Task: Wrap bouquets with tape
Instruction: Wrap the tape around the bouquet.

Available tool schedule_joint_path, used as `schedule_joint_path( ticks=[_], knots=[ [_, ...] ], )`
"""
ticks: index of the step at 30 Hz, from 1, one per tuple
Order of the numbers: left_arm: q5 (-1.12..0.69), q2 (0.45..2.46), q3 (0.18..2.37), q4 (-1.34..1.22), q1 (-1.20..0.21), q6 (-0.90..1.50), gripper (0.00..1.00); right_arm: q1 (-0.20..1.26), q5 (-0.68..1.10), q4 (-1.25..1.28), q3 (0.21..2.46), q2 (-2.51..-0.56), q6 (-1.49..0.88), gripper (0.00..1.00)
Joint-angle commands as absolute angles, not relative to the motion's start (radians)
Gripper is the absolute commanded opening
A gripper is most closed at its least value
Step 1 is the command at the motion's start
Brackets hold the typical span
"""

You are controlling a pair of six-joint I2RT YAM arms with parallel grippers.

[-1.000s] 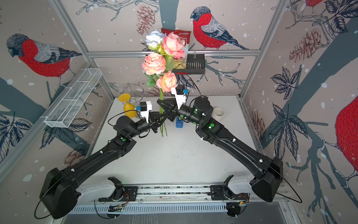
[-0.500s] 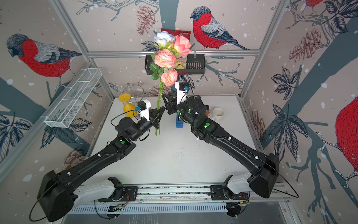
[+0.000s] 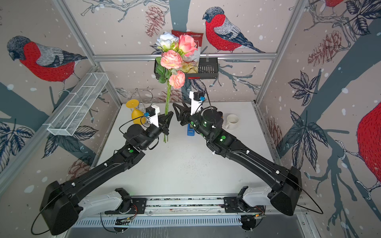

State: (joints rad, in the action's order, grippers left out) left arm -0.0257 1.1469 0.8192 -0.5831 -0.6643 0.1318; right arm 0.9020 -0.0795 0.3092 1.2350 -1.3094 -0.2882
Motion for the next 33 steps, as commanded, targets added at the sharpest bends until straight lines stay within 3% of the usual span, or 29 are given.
schedule_joint_path(
  ticks=[1, 9, 16, 29, 30, 31, 33],
  knots=[
    [-0.066, 1.146, 0.827, -0.615, -0.666, 0.126, 0.0, 0.899, -0.006, 0.399, 1.243, -1.318, -0.321, 0.56],
    [-0.049, 1.155, 0.833, -0.594, -0.669, 0.118, 0.0, 0.917, -0.107, 0.297, 1.37, -1.42, -0.307, 0.55],
    [-0.007, 1.148, 0.843, -0.575, -0.678, 0.094, 0.0, 0.93, -0.188, 0.193, 1.487, -1.504, -0.301, 0.42],
    [0.089, 1.155, 0.858, -0.551, -0.682, 0.1, 0.0, 0.951, -0.267, 0.051, 1.629, -1.586, -0.32, 0.0],
    [0.083, 1.153, 0.857, -0.55, -0.683, 0.102, 0.05, 0.951, -0.282, 0.033, 1.637, -1.588, -0.318, 0.0],
    [0.078, 1.152, 0.855, -0.551, -0.683, 0.106, 0.2, 0.951, -0.299, 0.01, 1.645, -1.588, -0.318, 0.0],
    [0.069, 1.143, 0.846, -0.555, -0.682, 0.113, 0.32, 0.95, -0.329, -0.046, 1.662, -1.586, -0.317, 0.0]
  ],
)
